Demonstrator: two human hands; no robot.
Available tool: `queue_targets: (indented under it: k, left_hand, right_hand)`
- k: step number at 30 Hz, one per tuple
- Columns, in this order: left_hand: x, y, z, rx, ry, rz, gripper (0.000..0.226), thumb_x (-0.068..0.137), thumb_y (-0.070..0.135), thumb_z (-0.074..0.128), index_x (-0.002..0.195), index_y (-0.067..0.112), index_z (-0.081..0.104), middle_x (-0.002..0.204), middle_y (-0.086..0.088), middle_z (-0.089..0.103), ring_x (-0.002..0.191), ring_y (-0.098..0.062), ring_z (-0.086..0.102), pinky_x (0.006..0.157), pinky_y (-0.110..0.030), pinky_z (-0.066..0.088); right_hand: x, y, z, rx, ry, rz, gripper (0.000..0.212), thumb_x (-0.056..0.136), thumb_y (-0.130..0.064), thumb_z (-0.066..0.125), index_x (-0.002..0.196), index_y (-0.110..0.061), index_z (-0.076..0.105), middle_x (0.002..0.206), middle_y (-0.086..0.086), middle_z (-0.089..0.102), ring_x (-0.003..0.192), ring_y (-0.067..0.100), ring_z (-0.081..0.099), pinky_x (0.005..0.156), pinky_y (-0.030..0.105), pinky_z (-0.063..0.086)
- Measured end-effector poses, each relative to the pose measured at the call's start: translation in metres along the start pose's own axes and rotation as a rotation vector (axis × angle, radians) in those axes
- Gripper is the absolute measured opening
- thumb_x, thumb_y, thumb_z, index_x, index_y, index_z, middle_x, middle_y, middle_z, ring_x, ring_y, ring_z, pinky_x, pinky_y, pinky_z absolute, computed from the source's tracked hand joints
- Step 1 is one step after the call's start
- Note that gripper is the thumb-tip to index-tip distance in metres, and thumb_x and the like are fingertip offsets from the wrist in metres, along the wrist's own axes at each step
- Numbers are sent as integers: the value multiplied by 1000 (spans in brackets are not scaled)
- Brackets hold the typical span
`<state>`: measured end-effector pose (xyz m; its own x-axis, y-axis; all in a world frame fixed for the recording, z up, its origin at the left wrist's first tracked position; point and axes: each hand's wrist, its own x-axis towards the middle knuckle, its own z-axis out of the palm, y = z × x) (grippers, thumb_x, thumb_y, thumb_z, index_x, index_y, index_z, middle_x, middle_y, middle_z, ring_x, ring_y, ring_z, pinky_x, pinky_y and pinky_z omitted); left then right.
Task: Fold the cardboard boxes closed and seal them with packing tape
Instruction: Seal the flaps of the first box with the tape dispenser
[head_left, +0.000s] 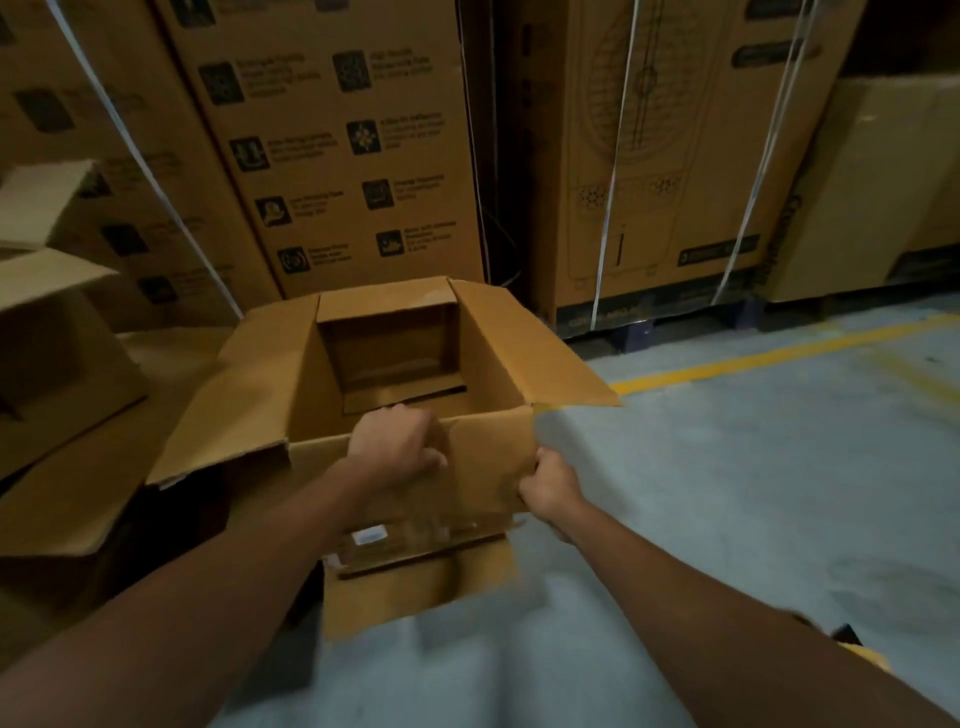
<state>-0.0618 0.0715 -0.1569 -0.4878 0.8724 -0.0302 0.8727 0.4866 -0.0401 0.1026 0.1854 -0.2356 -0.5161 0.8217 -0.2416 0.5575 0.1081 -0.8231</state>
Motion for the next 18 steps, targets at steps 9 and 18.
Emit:
queue_targets:
  k: [9,18]
  left_hand:
    - [-50,114,-73,25,168,372,44,84,66,61,97,26,47,79,10,51,74,-11,55,65,-28,49]
    - [-161,279,-30,-96,142,532,47,85,63,62,106,21,53,91,1,64,83,-17,63,72,-32,49]
  right_hand:
    - [-87,20,-118,113,390,17,34,73,-16,65,103,-10,52,115,14,54,105,32,57,93,47,50]
    - [-247,124,-202,213,647,278,28,82,-8,62,101,-14,42,100,9,54,101,35,56,84,40,46]
